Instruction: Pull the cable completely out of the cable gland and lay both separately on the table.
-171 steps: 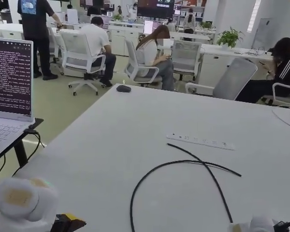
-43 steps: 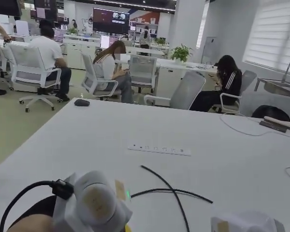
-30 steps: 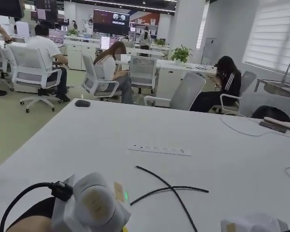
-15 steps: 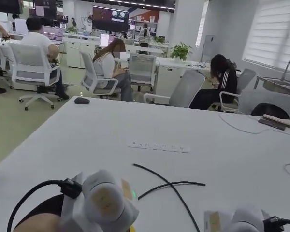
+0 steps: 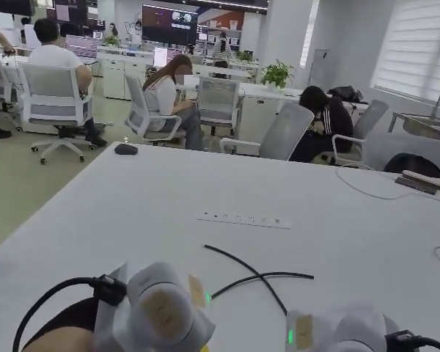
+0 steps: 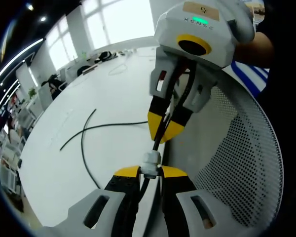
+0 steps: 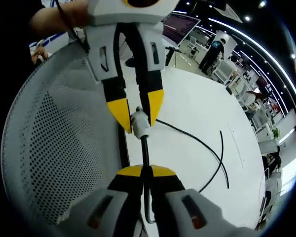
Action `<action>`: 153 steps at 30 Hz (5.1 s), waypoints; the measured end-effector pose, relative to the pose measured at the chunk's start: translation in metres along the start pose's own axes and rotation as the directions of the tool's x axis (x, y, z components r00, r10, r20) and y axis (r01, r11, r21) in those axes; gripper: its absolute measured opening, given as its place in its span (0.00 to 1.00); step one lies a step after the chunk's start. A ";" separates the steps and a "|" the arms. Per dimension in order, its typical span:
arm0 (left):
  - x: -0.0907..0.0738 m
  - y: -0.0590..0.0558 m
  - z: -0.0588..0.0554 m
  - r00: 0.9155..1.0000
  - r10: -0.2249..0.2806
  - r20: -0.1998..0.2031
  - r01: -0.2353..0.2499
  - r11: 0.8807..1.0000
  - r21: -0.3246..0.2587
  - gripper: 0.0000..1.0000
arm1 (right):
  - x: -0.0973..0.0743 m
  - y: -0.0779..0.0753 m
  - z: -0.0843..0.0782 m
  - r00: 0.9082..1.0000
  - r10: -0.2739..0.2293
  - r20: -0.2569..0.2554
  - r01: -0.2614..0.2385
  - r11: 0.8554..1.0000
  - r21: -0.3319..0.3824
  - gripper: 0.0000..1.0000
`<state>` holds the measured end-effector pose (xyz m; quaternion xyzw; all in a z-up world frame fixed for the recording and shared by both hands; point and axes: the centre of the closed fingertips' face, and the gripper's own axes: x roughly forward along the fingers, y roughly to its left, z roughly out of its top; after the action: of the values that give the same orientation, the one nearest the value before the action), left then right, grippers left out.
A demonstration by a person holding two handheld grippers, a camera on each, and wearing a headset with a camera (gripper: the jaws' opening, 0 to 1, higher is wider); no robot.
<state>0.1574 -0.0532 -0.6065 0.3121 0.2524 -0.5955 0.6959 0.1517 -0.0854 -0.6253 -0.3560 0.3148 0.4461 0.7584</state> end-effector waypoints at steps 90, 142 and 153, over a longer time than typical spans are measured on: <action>-0.011 0.003 -0.006 0.998 0.049 -0.049 -0.049 0.999 0.009 0.16 | 0.001 0.007 0.038 0.996 0.071 0.062 -0.073 0.997 0.028 0.03; -0.019 0.010 -0.027 0.994 0.064 -0.089 -0.067 0.997 -0.027 0.16 | -0.010 -0.033 -0.174 0.951 0.014 -0.309 0.052 0.977 0.207 0.04; -0.016 0.010 -0.029 0.992 0.050 -0.117 -0.052 0.998 -0.017 0.16 | -0.032 -0.029 -0.137 0.975 0.090 -0.202 -0.002 0.918 0.396 0.16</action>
<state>0.1651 -0.0197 -0.6132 0.3457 0.2903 -0.5558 0.6981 0.1425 -0.2227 -0.6677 -0.2352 0.4870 0.3501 0.7648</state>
